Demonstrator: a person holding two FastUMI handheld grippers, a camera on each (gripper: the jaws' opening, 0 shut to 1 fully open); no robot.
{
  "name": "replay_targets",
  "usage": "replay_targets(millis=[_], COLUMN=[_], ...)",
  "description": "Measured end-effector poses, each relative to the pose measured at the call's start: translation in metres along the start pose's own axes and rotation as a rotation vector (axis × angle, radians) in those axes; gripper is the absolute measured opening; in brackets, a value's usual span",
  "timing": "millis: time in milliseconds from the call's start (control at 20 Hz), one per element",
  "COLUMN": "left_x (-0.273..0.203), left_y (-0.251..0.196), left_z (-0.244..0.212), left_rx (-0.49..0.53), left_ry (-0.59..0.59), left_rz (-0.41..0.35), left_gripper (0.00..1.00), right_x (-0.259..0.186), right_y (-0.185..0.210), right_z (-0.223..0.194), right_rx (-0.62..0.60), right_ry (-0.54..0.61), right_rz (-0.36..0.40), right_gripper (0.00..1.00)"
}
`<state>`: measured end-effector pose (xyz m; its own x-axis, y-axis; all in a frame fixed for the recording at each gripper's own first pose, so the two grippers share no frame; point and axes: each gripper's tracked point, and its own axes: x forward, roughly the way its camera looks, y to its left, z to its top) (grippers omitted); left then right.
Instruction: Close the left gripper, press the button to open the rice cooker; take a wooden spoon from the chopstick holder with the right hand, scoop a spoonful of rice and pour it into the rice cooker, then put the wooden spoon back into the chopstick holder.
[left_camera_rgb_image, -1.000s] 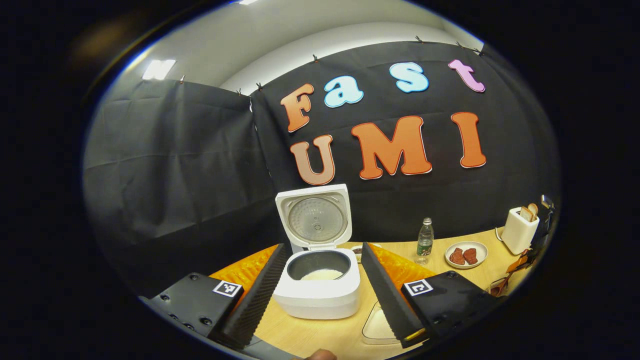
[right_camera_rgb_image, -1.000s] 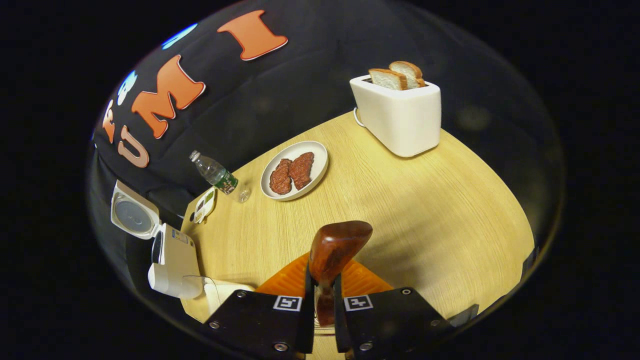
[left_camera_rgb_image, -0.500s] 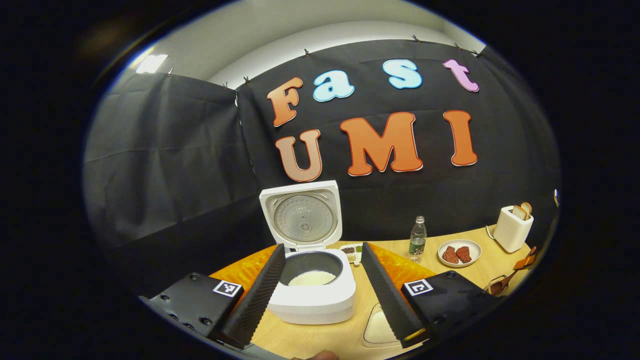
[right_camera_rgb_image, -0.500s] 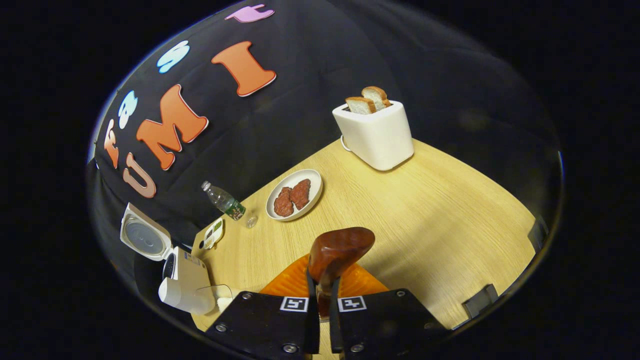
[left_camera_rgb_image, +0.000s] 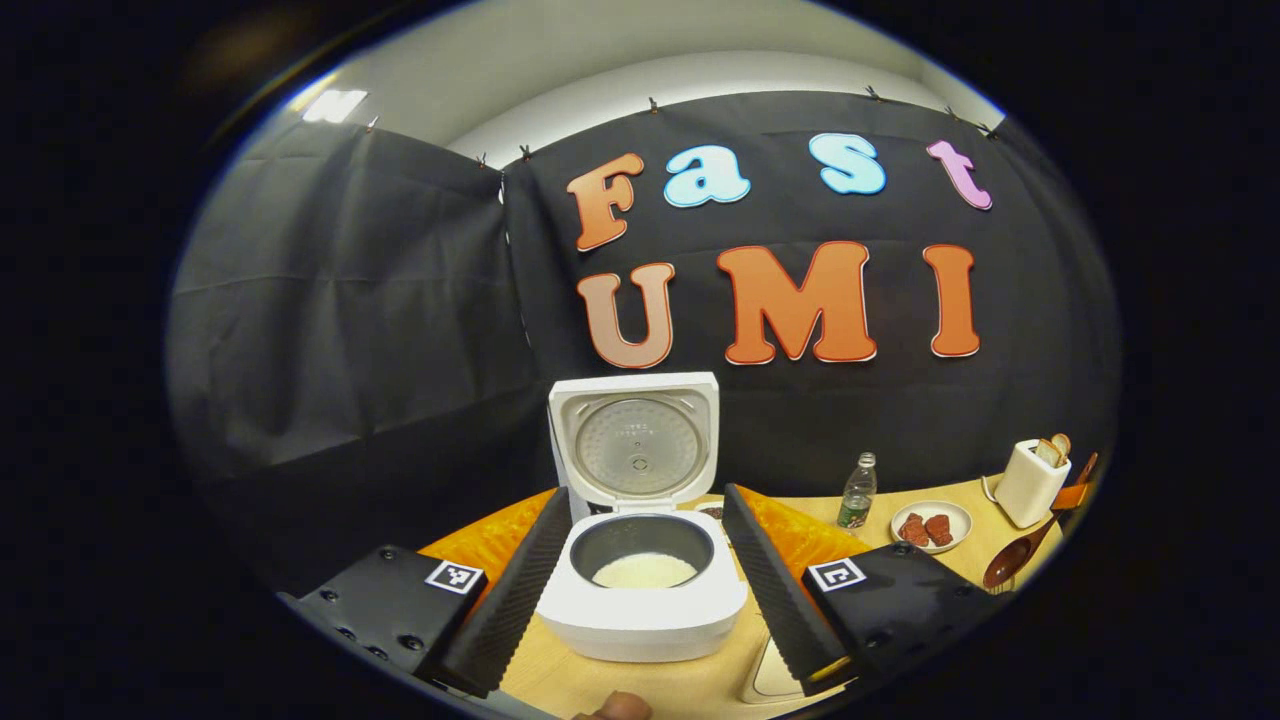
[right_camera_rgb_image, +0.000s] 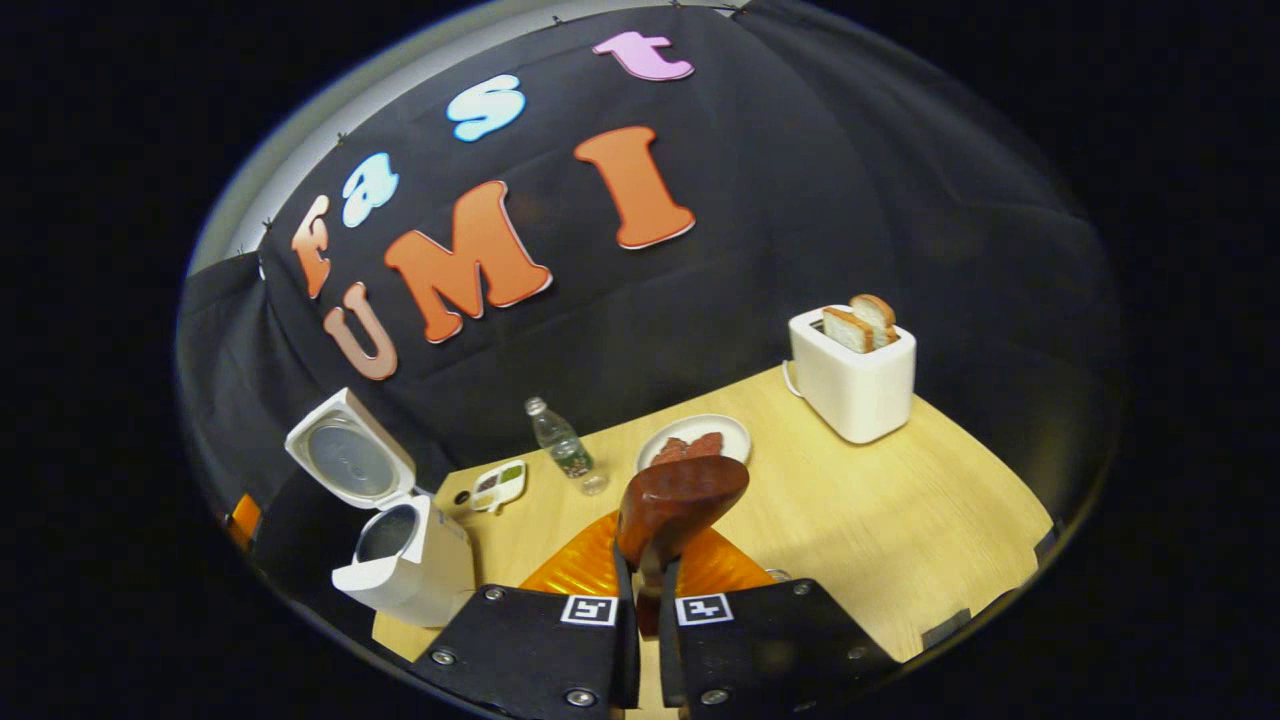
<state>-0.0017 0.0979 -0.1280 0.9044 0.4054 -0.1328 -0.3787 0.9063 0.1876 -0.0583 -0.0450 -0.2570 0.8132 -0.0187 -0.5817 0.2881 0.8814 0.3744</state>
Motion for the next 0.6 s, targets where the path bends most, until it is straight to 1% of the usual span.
replay_targets(millis=[150, 300, 350, 500, 550, 600], left_x=[0.000, -0.001, -0.002, -0.002, -0.004, -0.005], left_y=[0.023, 0.039, 0.044, 0.056, 0.060, 0.063], left_z=[-0.005, -0.011, -0.012, -0.019, -0.023, -0.024], left_rx=[-0.011, -0.007, -0.005, -0.005, -0.007, -0.007], left_ry=[0.006, 0.017, 0.018, 0.033, 0.040, 0.043], left_rz=[0.031, 0.048, 0.054, 0.069, 0.073, 0.077], left_gripper=[0.99, 0.99, 1.00, 0.99, 1.00, 0.99], right_x=[0.008, 0.018, 0.021, 0.028, 0.029, 0.032], right_y=[0.053, 0.082, 0.089, 0.099, 0.101, 0.099], right_z=[-0.024, -0.064, -0.080, -0.118, -0.128, -0.134], right_rx=[-0.054, -0.173, -0.218, -0.336, -0.383, -0.430], right_ry=[0.044, 0.117, 0.142, 0.199, 0.213, 0.215], right_rz=[0.095, 0.132, 0.138, 0.136, 0.125, 0.106], right_gripper=[0.07, 0.07, 0.07, 0.07, 0.07, 0.07])
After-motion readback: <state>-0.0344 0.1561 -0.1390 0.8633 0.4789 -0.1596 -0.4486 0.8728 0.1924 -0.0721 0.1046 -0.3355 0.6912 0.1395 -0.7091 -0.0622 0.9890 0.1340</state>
